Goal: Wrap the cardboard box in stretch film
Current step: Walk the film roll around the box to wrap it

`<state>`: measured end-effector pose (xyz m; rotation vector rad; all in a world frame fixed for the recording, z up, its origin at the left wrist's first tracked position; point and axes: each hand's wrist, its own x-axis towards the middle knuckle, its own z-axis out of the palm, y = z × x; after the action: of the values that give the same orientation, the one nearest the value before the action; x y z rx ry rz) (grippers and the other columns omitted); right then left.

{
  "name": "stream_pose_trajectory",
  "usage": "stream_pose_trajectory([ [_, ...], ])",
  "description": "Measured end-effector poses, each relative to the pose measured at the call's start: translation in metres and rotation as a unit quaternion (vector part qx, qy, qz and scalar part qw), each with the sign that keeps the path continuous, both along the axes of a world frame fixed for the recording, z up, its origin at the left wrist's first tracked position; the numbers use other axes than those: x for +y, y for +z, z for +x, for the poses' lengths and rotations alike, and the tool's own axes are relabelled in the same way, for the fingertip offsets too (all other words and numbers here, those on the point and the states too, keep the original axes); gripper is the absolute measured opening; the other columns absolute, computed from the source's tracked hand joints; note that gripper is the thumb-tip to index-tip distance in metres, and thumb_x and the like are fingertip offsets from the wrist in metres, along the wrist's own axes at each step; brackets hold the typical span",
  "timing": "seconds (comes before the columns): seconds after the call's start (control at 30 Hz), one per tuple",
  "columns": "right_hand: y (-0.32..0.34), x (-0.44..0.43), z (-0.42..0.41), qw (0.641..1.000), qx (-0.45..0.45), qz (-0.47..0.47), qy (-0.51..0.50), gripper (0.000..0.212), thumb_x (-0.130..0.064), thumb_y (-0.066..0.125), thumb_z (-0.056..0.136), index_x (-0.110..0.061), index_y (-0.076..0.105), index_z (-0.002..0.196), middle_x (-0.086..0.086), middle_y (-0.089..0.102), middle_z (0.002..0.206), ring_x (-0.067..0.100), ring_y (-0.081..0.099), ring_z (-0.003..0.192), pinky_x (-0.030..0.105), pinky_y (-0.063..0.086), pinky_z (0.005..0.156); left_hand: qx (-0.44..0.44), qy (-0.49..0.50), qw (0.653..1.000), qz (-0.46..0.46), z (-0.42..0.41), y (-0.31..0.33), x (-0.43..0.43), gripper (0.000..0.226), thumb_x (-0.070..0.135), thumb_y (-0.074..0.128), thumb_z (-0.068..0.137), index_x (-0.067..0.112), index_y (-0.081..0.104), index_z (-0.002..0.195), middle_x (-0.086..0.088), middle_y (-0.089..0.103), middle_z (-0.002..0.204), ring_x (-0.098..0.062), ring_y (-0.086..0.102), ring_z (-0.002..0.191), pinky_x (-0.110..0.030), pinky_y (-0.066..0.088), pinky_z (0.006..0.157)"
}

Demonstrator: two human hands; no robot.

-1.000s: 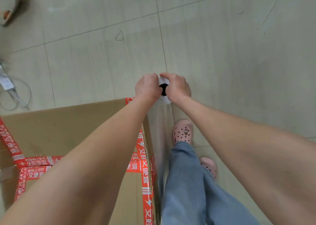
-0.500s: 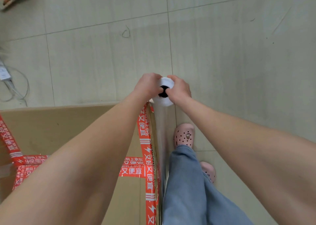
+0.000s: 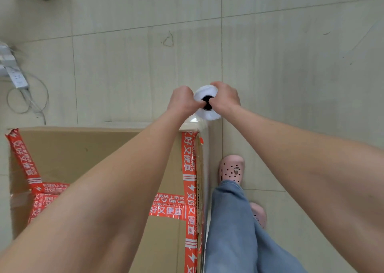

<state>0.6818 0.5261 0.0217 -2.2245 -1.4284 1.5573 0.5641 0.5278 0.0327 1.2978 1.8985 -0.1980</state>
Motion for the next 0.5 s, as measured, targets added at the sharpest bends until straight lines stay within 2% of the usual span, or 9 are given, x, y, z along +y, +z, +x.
stream_pose_trajectory([
  [0.1, -0.001, 0.003, 0.005, 0.999, 0.021, -0.028, 0.002, 0.052, -0.01, 0.045, 0.088, -0.027, 0.045, 0.137, 0.004, 0.052, 0.135, 0.027, 0.052, 0.118, 0.033, 0.044, 0.094, -0.004, -0.028, 0.999, 0.017, 0.01, -0.004, 0.006, 0.024, 0.018, 0.063, 0.077, 0.005, 0.064, 0.097, -0.008, 0.063, 0.09, -0.025, 0.062, 0.084, -0.034, 0.051, 0.073],
  [0.17, -0.003, 0.007, 0.005, 0.999, 0.024, -0.024, 0.014, 0.051, -0.009, 0.046, 0.086, -0.027, 0.048, 0.134, 0.004, 0.055, 0.131, 0.027, 0.054, 0.114, 0.032, 0.045, 0.087, 0.004, -0.041, 0.999, 0.028, 0.014, -0.007, 0.011, 0.027, 0.015, 0.058, 0.078, 0.008, 0.065, 0.104, -0.007, 0.065, 0.095, -0.025, 0.061, 0.089, -0.035, 0.052, 0.075],
  [0.23, -0.005, 0.01, 0.004, 0.999, 0.022, -0.015, 0.028, 0.049, -0.008, 0.046, 0.085, -0.028, 0.051, 0.13, 0.004, 0.057, 0.127, 0.026, 0.055, 0.111, 0.031, 0.044, 0.081, 0.008, -0.06, 0.998, 0.03, 0.015, -0.009, 0.015, 0.019, 0.014, 0.056, 0.078, 0.01, 0.065, 0.094, -0.006, 0.064, 0.088, -0.026, 0.061, 0.086, -0.033, 0.049, 0.067],
  [0.3, -0.004, 0.013, 0.003, 0.999, 0.02, -0.003, 0.047, 0.047, -0.009, 0.046, 0.085, -0.03, 0.054, 0.127, 0.004, 0.058, 0.126, 0.027, 0.056, 0.11, 0.033, 0.046, 0.082, 0.019, -0.065, 0.997, 0.028, 0.011, -0.009, 0.017, 0.004, 0.013, 0.057, 0.077, 0.011, 0.056, 0.073, -0.002, 0.055, 0.07, -0.026, 0.056, 0.075, -0.029, 0.039, 0.057],
  [0.4, 0.002, 0.017, -0.008, 0.996, 0.024, 0.013, 0.082, 0.05, -0.009, 0.043, 0.086, -0.033, 0.056, 0.128, 0.003, 0.057, 0.13, 0.026, 0.055, 0.115, 0.037, 0.048, 0.091, 0.026, -0.037, 0.999, 0.021, -0.003, -0.007, 0.014, 0.025, 0.013, 0.059, 0.077, 0.014, 0.042, 0.059, 0.0, 0.045, 0.06, -0.024, 0.05, 0.068, -0.026, 0.032, 0.051],
  [0.5, 0.005, 0.019, -0.025, 0.993, 0.024, 0.037, 0.109, 0.051, -0.007, 0.042, 0.086, -0.034, 0.057, 0.127, 0.002, 0.058, 0.131, 0.026, 0.054, 0.117, 0.039, 0.048, 0.095, 0.028, 0.012, 0.999, 0.011, -0.02, -0.003, 0.01, 0.022, 0.013, 0.06, 0.077, 0.008, 0.047, 0.061, -0.005, 0.051, 0.062, -0.027, 0.055, 0.067, -0.03, 0.041, 0.05],
])
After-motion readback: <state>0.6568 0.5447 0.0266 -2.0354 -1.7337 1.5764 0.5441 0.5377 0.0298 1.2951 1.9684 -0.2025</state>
